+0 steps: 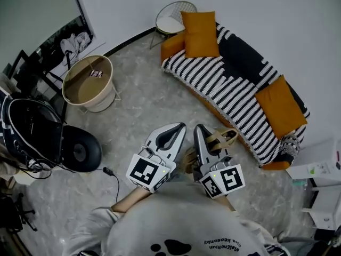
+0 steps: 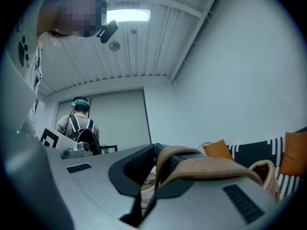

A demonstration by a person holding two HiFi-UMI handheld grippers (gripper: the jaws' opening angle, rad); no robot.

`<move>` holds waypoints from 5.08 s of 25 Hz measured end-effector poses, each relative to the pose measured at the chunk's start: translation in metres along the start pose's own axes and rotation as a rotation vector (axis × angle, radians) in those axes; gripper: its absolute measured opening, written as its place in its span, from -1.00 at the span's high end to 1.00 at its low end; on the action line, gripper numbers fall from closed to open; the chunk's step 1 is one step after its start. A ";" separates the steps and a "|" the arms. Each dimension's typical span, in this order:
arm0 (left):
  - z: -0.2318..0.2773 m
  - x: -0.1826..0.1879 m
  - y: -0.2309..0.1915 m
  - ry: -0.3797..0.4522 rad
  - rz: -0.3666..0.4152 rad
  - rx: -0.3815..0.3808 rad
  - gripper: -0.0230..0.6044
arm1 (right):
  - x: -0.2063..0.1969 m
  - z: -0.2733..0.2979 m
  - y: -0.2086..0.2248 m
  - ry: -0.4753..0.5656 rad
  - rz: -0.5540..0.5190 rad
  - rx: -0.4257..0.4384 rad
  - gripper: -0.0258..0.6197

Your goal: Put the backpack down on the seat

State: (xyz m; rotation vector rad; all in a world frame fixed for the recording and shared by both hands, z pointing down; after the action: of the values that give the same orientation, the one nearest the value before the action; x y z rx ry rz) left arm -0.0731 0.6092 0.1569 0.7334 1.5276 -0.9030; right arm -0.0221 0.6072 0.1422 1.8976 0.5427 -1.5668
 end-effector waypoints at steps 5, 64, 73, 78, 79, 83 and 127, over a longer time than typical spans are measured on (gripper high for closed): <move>0.060 -0.004 -0.004 0.027 -0.003 0.049 0.86 | 0.007 0.017 0.058 -0.007 0.012 0.055 0.82; 0.453 -0.017 -0.271 -0.062 -0.078 -0.175 0.86 | 0.004 0.325 0.385 -0.012 0.067 -0.215 0.82; 0.499 -0.023 -0.312 -0.064 -0.093 -0.093 0.86 | 0.000 0.376 0.437 -0.026 0.122 -0.148 0.82; 0.546 -0.030 -0.330 -0.060 -0.097 -0.064 0.86 | 0.000 0.407 0.487 -0.007 0.176 -0.109 0.82; 0.555 -0.032 -0.333 -0.056 -0.098 -0.063 0.86 | -0.002 0.414 0.494 -0.009 0.177 -0.098 0.82; 0.602 -0.034 -0.349 -0.055 -0.087 -0.068 0.86 | -0.006 0.445 0.534 -0.023 0.188 -0.073 0.82; 0.943 -0.108 -0.462 -0.168 -0.140 -0.147 0.86 | -0.034 0.630 0.869 -0.158 0.262 0.053 0.82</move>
State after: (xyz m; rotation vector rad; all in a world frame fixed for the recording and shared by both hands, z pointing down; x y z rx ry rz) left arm 0.0273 -0.4336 0.2871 0.4376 1.4909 -0.9208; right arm 0.0849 -0.4533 0.2753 1.7814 0.1767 -1.5519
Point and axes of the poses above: the fingertips, and each gripper's own axes: z forward along the fingers, y to its right, x out of its top, the point moved 1 cm from there along -z, backward along the fingers, and after that the axes turned 4 degrees about x, right-handed, at the moved point
